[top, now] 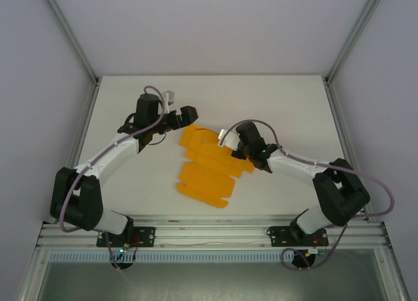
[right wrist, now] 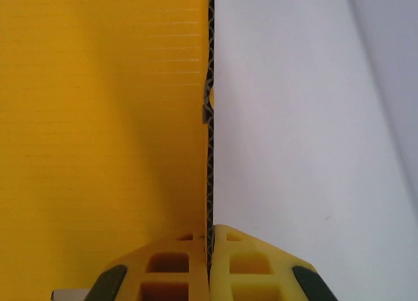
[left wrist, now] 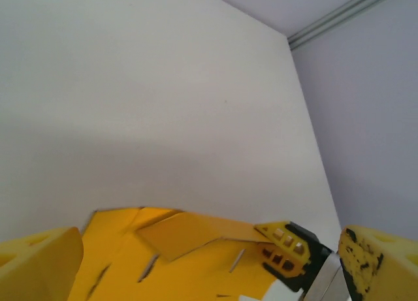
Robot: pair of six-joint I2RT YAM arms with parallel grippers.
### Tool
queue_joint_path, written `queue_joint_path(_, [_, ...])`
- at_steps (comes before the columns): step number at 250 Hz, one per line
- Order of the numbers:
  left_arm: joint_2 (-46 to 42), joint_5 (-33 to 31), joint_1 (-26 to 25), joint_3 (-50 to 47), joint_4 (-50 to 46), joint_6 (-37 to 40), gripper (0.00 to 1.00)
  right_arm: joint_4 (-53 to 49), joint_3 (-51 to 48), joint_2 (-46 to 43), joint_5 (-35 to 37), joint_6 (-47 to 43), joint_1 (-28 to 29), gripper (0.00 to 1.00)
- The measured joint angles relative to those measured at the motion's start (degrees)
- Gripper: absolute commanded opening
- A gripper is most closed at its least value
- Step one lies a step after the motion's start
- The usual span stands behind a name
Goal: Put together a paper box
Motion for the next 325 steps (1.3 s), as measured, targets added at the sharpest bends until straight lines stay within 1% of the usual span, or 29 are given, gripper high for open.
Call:
queue_joint_path(48, [5.2, 1.0, -2.3, 6.8, -2.2, 1.7, 0.99, 5.2, -0.5, 0.0, 4.6, -3.6, 0.6, 0.0])
queue_joint_path(63, [6.6, 1.1, -2.5, 8.4, -3.6, 2.3, 0.94, 5.6, -0.5, 0.0, 5.5, -4.2, 0.7, 0.0])
queue_joint_path(101, [11.1, 1.8, -3.0, 12.1, -6.9, 3.9, 0.86, 6.5, -0.5, 0.3, 6.9, -5.1, 0.9, 0.0])
queue_joint_path(112, [12.5, 2.1, -3.4, 13.2, -7.8, 4.5, 0.82, 7.2, -0.5, 0.6, 7.1, -5.4, 1.0, 0.0])
queue_joint_path(128, [14.5, 2.7, -3.9, 14.4, -8.9, 5.1, 0.78, 7.8, -0.5, 1.0, 7.5, -5.7, 1.0, 0.0])
queue_joint_path(173, [17.7, 4.5, -4.9, 15.0, -11.0, 5.2, 0.64, 8.2, -0.5, 2.4, 8.6, -6.1, 1.2, 0.0])
queue_joint_path(197, [18.0, 5.7, -5.0, 15.0, -11.1, 4.9, 0.62, 8.5, -0.5, 2.6, 9.0, -6.2, 1.2, 0.0])
queue_joint_path(232, [18.4, 7.1, -5.7, 15.1, -10.7, 3.8, 0.55, 9.5, -0.5, 2.6, 9.2, -6.7, 1.4, 0.0])
queue_joint_path(251, [19.1, 7.3, -5.8, 15.1, -10.2, 2.7, 0.5, 9.9, -0.5, 2.6, 9.4, -7.1, 1.8, 0.0])
queue_joint_path(263, [19.6, 7.4, -6.0, 15.1, -9.6, 1.8, 0.44, 10.0, -0.5, 2.6, 9.5, -7.4, 2.0, 0.0])
queue_joint_path(283, [20.4, 7.5, -6.0, 15.0, -8.2, -0.3, 0.38, 10.5, -0.5, 2.6, 9.9, -7.7, 2.0, 0.0])
queue_joint_path(307, [20.6, 7.1, -6.1, 14.6, -6.3, -2.7, 0.24, 10.9, -0.5, 2.6, 10.3, -8.0, 2.1, 0.0])
queue_joint_path(317, [20.6, 6.8, -6.1, 14.3, -5.3, -3.8, 0.23, 11.1, -0.5, 2.6, 10.6, -8.1, 2.2, 0.0])
queue_joint_path(325, [20.6, 6.6, -6.1, 14.1, -4.3, -4.7, 0.2, 11.1, -0.5, 2.6, 10.9, -8.1, 2.2, 0.0])
